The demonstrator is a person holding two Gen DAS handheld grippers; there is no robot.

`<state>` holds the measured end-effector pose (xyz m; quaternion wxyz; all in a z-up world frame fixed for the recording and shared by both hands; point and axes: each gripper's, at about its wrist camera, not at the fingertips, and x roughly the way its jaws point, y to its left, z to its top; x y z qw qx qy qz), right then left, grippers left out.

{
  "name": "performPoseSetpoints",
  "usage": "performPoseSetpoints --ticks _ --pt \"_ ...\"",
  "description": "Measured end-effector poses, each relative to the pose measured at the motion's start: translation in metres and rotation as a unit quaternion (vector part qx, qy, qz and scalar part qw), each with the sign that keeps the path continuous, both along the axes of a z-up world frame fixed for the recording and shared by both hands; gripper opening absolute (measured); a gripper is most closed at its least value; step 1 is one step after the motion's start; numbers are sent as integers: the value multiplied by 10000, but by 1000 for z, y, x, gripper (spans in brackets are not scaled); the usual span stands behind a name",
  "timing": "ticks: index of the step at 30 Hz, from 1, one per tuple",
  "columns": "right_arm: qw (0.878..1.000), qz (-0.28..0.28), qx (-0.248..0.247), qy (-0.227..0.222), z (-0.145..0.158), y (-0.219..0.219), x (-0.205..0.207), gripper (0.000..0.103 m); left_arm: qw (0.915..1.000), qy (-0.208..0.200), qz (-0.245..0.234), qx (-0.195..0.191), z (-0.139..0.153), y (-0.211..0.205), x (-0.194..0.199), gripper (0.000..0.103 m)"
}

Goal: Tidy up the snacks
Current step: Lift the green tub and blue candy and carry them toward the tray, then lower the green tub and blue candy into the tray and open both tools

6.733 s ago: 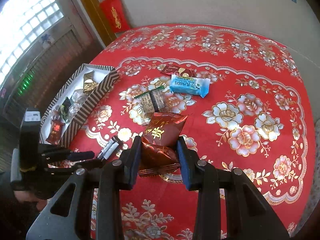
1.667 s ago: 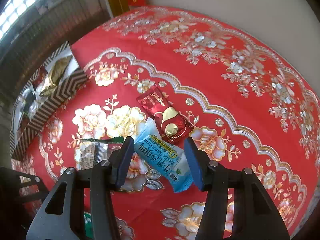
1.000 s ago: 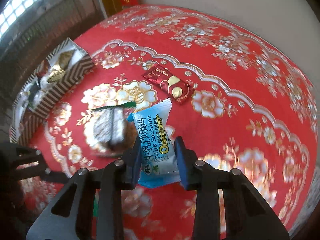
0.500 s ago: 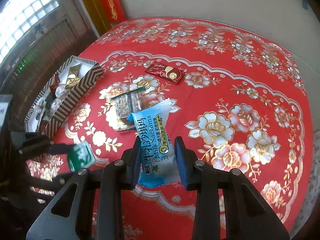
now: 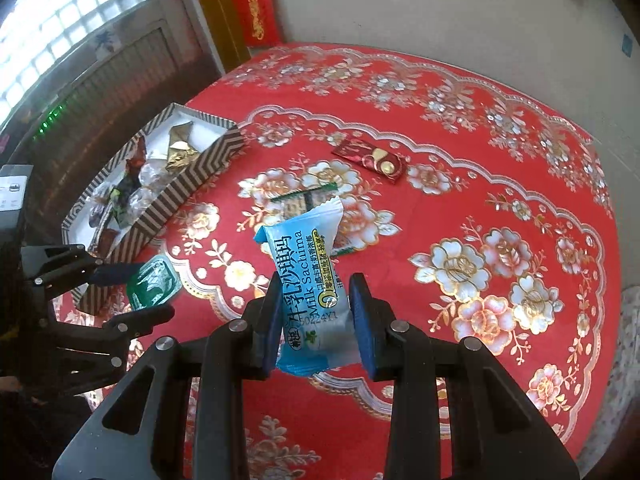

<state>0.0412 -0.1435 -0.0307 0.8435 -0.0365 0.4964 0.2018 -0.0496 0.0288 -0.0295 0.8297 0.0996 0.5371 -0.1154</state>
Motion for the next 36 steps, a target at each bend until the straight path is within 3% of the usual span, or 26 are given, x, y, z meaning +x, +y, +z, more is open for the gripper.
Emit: performPoseSetpoints --ticks 21,30,36 --pt "9992 353 -136 -111 13 71 13 31 9993 -178 311 -100 6 59 11 47" --pt "9960 851 141 -215 24 145 41 31 9902 -675 1214 -123 29 139 21 47" --pt "9903 1356 272 -138 18 213 64 31 9826 -665 1732 -27 23 192 34 47"
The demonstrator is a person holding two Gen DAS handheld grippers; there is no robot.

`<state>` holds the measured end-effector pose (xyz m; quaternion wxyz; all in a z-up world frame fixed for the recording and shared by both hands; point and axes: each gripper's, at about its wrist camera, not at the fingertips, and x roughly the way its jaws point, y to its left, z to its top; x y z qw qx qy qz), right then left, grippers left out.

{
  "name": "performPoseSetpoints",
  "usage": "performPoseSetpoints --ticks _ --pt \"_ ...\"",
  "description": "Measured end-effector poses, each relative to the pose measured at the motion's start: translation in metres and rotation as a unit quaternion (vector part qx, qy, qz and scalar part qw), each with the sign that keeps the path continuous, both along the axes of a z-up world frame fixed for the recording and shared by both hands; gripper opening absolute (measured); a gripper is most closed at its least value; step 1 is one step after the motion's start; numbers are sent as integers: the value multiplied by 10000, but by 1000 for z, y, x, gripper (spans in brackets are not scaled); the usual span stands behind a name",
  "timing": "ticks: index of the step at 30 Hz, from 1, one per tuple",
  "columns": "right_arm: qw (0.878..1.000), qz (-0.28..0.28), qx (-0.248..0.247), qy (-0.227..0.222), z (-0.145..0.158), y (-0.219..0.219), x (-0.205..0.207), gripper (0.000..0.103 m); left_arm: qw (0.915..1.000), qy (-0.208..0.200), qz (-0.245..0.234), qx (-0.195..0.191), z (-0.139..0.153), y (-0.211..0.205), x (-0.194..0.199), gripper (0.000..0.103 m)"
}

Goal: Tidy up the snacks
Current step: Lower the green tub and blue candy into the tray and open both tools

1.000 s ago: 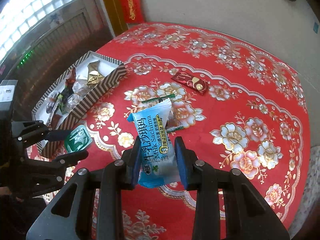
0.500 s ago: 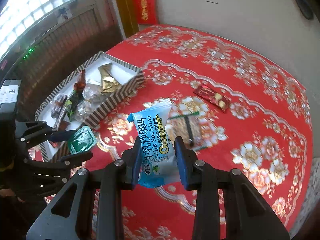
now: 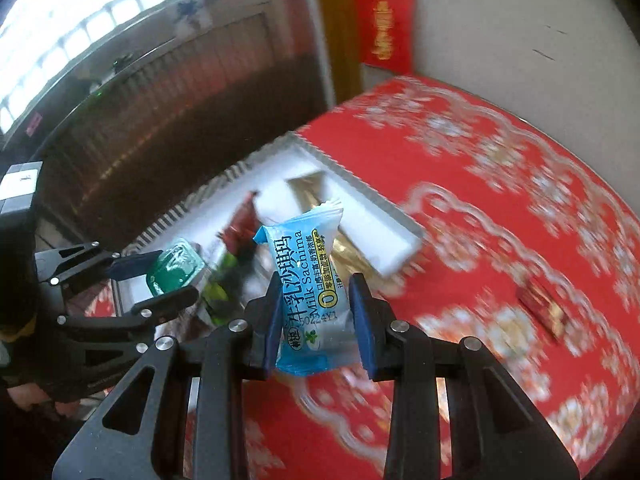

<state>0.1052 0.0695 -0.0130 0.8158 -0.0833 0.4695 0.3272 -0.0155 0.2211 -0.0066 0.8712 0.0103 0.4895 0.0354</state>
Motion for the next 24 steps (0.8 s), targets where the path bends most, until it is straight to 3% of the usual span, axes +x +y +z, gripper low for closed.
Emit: performPoseSetpoints --ticks 6,13,14,16,17,18,24 --pt "9990 318 -223 228 -26 66 25 31 9999 105 39 38 -12 19 15 46" --pt "9979 278 -543 227 -35 96 43 33 9999 97 -61 -6 -16 22 26 49" --pt "9978 265 -529 291 -35 96 44 33 9999 100 -57 -8 -15 23 26 50" --pt "9983 242 -426 310 -30 93 44 35 9999 98 -21 -10 -14 24 28 64" --pt "9988 202 -331 311 -26 88 43 40 10000 91 4 5 -14 24 28 69" --pt "9990 172 -260 328 -25 86 44 52 9999 90 35 39 -14 24 28 73" --pt "9996 -240 123 127 -1 32 27 55 9998 -57 155 87 -4 6 20 74"
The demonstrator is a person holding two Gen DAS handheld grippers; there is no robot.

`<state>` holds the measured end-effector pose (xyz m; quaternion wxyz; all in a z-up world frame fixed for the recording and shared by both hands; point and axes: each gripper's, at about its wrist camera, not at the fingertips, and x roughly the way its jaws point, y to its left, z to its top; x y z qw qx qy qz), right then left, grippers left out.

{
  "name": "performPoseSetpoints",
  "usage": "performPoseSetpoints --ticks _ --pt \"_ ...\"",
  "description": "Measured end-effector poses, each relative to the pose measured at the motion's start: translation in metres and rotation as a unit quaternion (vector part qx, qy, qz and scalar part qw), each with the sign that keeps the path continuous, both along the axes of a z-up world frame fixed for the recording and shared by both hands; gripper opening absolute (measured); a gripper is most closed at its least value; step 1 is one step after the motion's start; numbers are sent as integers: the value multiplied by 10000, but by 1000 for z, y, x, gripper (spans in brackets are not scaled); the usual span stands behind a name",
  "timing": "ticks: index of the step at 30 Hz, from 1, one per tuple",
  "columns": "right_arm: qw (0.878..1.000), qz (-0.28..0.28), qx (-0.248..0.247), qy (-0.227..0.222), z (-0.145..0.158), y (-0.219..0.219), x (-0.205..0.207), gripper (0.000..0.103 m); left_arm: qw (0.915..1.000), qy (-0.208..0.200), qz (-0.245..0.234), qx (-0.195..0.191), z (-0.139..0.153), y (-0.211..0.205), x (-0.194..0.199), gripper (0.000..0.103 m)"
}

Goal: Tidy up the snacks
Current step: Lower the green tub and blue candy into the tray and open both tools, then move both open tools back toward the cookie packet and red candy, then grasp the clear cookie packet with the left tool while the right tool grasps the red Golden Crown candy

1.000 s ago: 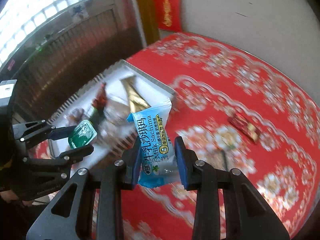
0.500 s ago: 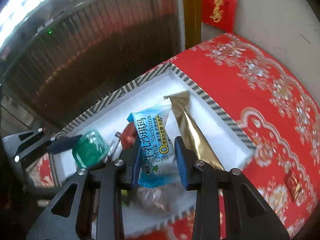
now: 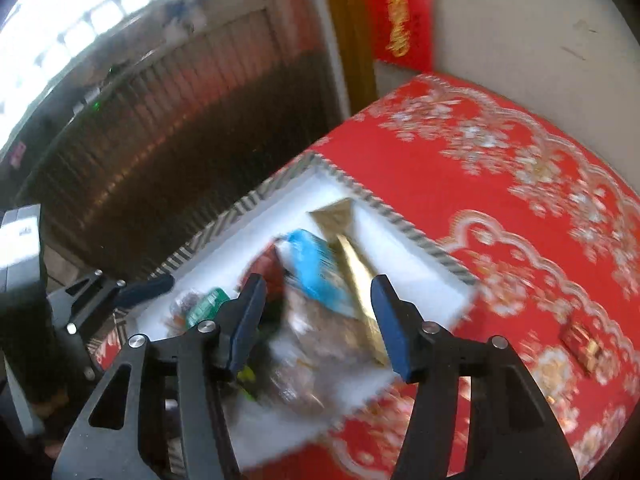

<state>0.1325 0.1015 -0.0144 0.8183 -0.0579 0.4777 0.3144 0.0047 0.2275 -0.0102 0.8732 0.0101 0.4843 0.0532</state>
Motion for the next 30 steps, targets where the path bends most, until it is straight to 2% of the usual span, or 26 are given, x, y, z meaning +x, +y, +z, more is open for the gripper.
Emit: performPoseSetpoints --ticks 2,5,9,13,18,21,24,27,30 --pt "9996 -127 -174 -190 0 -31 -5 55 9999 -90 -141 -1 6 -20 -3 74" --pt "9981 -400 -402 -230 -8 -93 -3 55 9971 -229 -720 -43 14 -69 -9 75" --pt "9970 -620 -452 -53 -17 -173 10 55 9833 -204 -1801 -138 9 -148 -16 76" --pt "9979 -250 -601 60 -27 -228 27 55 9705 -88 -2409 -16 2 -207 -19 76" --pt "9958 223 -824 333 -48 -235 59 55 9608 66 -2770 47 -6 -237 -23 76" --pt "9946 385 -899 352 -59 -226 75 55 9601 147 -2789 139 -13 -238 -10 76" --pt "9914 574 -1099 420 -74 -215 89 55 9627 163 -2702 62 -19 -234 3 76" --pt "9866 775 -1337 519 -88 -209 95 48 9635 178 -2668 -102 -25 -233 18 76" --pt "9864 812 -1378 374 -88 -208 96 45 9596 103 -2805 -216 -28 -239 28 76"
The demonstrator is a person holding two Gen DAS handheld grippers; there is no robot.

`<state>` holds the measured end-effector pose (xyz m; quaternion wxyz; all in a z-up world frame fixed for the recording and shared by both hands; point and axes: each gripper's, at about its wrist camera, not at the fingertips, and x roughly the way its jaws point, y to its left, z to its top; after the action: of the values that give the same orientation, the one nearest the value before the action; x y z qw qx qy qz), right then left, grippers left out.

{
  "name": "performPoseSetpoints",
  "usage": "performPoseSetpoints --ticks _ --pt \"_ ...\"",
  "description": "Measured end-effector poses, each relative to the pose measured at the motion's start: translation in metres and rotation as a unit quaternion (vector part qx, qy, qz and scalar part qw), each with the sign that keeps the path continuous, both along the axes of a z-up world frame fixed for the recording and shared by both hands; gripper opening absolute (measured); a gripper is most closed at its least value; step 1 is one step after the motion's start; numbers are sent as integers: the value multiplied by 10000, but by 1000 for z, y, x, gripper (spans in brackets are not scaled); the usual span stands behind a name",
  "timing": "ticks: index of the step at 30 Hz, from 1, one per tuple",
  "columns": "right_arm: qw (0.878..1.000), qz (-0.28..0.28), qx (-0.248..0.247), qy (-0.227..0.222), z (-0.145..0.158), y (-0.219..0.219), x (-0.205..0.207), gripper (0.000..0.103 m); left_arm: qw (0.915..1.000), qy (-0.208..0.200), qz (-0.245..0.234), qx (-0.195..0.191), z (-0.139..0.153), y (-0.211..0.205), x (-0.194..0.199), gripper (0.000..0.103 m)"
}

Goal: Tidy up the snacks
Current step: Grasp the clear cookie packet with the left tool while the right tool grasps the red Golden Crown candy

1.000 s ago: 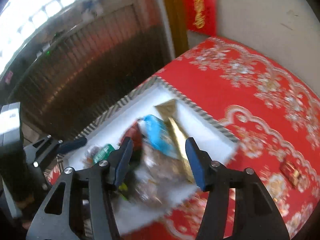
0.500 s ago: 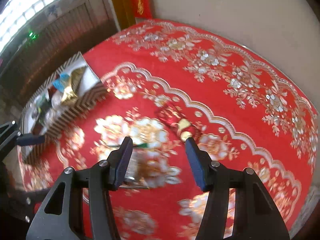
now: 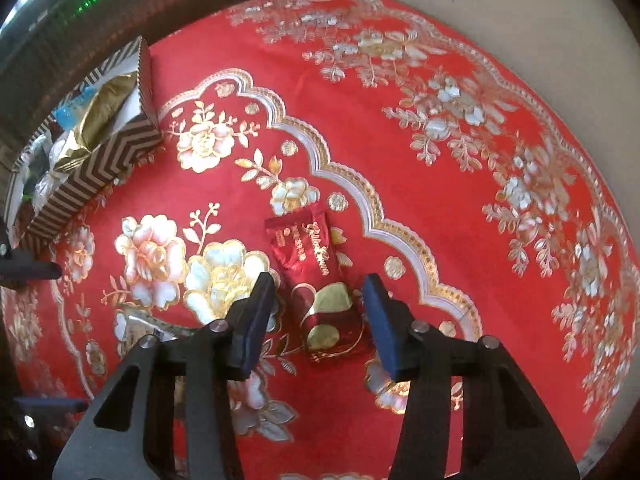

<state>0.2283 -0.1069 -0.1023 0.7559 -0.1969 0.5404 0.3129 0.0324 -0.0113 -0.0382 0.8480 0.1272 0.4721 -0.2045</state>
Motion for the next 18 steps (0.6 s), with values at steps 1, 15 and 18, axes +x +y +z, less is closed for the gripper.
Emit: performPoseSetpoints --ticks 1,15,18 --pt "10000 -30 8 -8 0 -1 1 38 10000 -30 -59 -34 0 -4 4 76" --pt "9908 -1247 512 -113 13 -67 -71 25 9983 144 -552 127 -19 -37 29 53" --pt "9811 -1730 869 -61 20 -87 -89 25 9984 159 -537 43 -16 -35 26 41"
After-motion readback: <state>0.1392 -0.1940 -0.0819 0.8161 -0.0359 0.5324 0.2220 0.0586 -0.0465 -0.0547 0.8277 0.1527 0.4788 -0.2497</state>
